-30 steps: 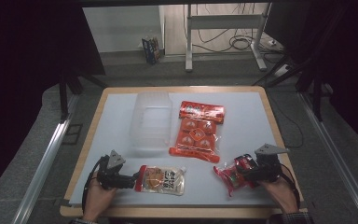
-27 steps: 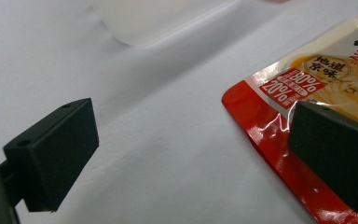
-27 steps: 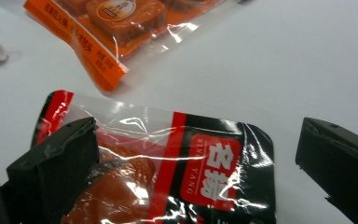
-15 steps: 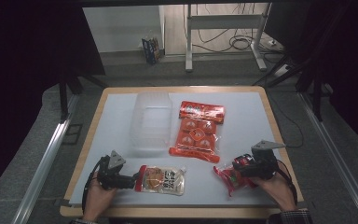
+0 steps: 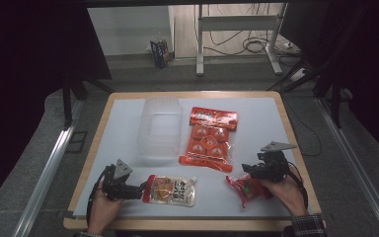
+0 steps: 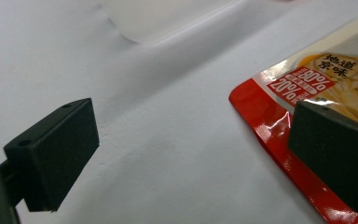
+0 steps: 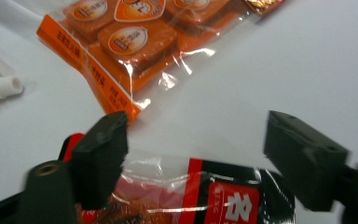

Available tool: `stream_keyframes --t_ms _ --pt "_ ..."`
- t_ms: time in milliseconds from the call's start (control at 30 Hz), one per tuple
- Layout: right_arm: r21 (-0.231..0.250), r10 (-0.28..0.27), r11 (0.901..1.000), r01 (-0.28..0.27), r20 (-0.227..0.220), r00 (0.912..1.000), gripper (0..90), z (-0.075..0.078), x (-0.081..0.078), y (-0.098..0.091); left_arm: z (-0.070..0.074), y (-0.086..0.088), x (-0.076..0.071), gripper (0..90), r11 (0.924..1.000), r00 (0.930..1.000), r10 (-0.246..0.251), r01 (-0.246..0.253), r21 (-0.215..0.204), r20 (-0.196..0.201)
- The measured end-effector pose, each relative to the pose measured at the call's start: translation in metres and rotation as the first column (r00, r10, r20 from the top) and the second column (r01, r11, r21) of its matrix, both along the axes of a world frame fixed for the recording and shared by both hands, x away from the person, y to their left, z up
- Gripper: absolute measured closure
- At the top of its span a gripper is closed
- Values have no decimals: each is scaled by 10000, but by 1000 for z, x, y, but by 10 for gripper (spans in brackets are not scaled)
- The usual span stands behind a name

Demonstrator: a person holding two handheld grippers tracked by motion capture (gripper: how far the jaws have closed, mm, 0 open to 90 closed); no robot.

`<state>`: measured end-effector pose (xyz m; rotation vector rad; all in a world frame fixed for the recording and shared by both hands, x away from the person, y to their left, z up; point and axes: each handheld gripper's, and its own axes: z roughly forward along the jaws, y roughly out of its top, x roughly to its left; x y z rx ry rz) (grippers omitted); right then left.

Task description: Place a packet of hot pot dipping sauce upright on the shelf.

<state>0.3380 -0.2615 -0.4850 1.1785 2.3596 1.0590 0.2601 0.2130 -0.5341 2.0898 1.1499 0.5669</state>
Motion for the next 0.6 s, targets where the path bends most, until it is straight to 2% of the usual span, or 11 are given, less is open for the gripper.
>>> stream_keyframes --t_ms 100,167,200,267,333,367,400,467,500,600 --pt "-41 157 9999 -157 -38 9999 357 2 7 3 0 0 0 21 10000 10000 22 -22 29 47" --pt "-172 314 9993 -318 -225 9993 424 1 13 7 0 0 0 21 10000 10000 17 -17 32 56" --pt "-172 314 9993 -318 -225 9993 424 1 13 7 1 -1 0 21 10000 10000 -5 4 55 71" --pt "-458 578 9972 -596 -389 9976 535 0 24 14 0 -1 0 21 10000 10000 2 -2 76 62" --pt "-501 713 9961 -732 -395 9967 567 0 28 17 0 -1 0 21 10000 10000 11 -12 89 60" --pt "-466 846 9952 -865 -409 9956 596 1 32 21 0 -1 0 21 10000 10000 15 -16 91 63" --pt "-379 1235 9914 -1250 -403 9915 675 3 40 29 0 -1 0 21 10000 10000 25 -25 90 70" --pt "-355 1473 9883 -1484 -303 9886 740 5 47 39 0 0 0 21 10000 10000 23 -24 90 75" --pt "-355 1473 9883 -1484 -303 9886 740 5 47 39 0 0 0 21 10000 10000 25 -26 92 86" --pt "-545 1980 9787 -1980 -66 9802 877 8 62 67 1 1 -1 21 10000 9999 34 -35 81 146"
